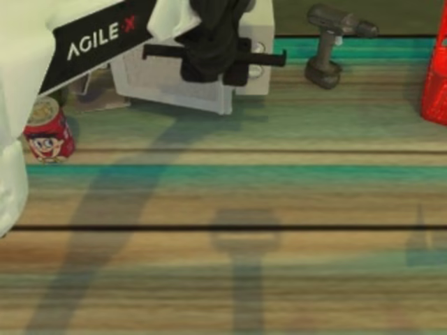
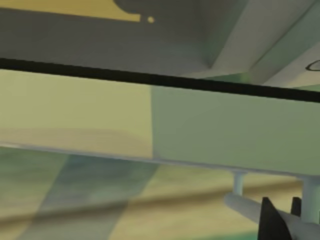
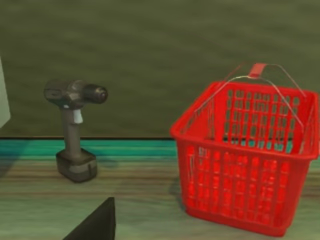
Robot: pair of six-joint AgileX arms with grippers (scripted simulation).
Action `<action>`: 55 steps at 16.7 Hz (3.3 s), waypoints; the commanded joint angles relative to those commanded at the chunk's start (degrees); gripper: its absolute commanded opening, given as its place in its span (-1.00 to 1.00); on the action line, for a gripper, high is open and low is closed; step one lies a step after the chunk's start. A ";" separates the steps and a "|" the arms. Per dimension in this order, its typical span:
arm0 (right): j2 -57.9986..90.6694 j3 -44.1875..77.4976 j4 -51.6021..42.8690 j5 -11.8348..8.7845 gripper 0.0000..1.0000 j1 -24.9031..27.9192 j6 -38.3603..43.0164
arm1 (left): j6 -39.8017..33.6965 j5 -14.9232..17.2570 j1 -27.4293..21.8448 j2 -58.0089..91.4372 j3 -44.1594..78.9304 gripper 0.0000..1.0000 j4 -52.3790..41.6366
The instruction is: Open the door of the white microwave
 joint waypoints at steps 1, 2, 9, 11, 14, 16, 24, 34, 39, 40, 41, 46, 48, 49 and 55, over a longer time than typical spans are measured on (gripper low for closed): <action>0.00 0.00 0.00 0.00 1.00 0.00 0.00 | 0.80 0.30 0.21 -0.71 -1.15 -1.00 0.52; 0.00 0.00 0.00 0.00 1.00 0.00 0.00 | 1.72 0.66 0.45 -1.50 -2.47 -1.00 1.12; 0.00 0.00 0.00 0.00 1.00 0.00 0.00 | 3.77 1.49 0.93 -3.42 -5.24 -1.00 2.62; 0.00 0.00 0.00 0.00 1.00 0.00 0.00 | 3.77 1.49 0.93 -3.42 -5.24 -1.00 2.62; 0.00 0.00 0.00 0.00 1.00 0.00 0.00 | 3.77 1.49 0.93 -3.42 -5.24 -1.00 2.62; 0.00 0.00 0.00 0.00 1.00 0.00 0.00 | 3.77 1.49 0.93 -3.42 -5.24 -1.00 2.62; 0.00 0.00 0.00 0.00 1.00 0.00 0.00 | 3.77 1.49 0.93 -3.42 -5.24 -1.00 2.62; 0.00 0.00 0.00 0.00 1.00 0.00 0.00 | 6.25 3.07 1.23 -5.56 -8.73 -1.00 4.18; 0.00 0.00 0.00 0.00 1.00 0.00 0.00 | 8.30 3.95 1.74 -7.19 -11.04 -1.00 5.35; 0.00 0.00 0.00 0.00 1.00 0.00 0.00 | 8.30 3.95 1.74 -7.19 -11.04 -1.00 5.35; 0.00 0.00 0.00 0.00 1.00 0.00 0.00 | 8.30 3.95 1.74 -7.19 -11.04 -1.00 5.35; 0.00 0.00 0.00 0.00 1.00 0.00 0.00 | 8.30 3.95 1.74 -7.19 -11.04 -1.00 5.35; 0.00 0.00 0.00 0.00 1.00 0.00 0.00 | 8.30 3.95 1.74 -7.19 -11.04 -1.00 5.35; 0.00 0.00 0.00 0.00 1.00 0.00 0.00 | 8.30 3.95 1.74 -7.19 -11.04 -1.00 5.35; 0.00 0.00 0.00 0.00 1.00 0.00 0.00 | 8.30 3.95 1.74 -7.19 -11.04 -1.00 5.35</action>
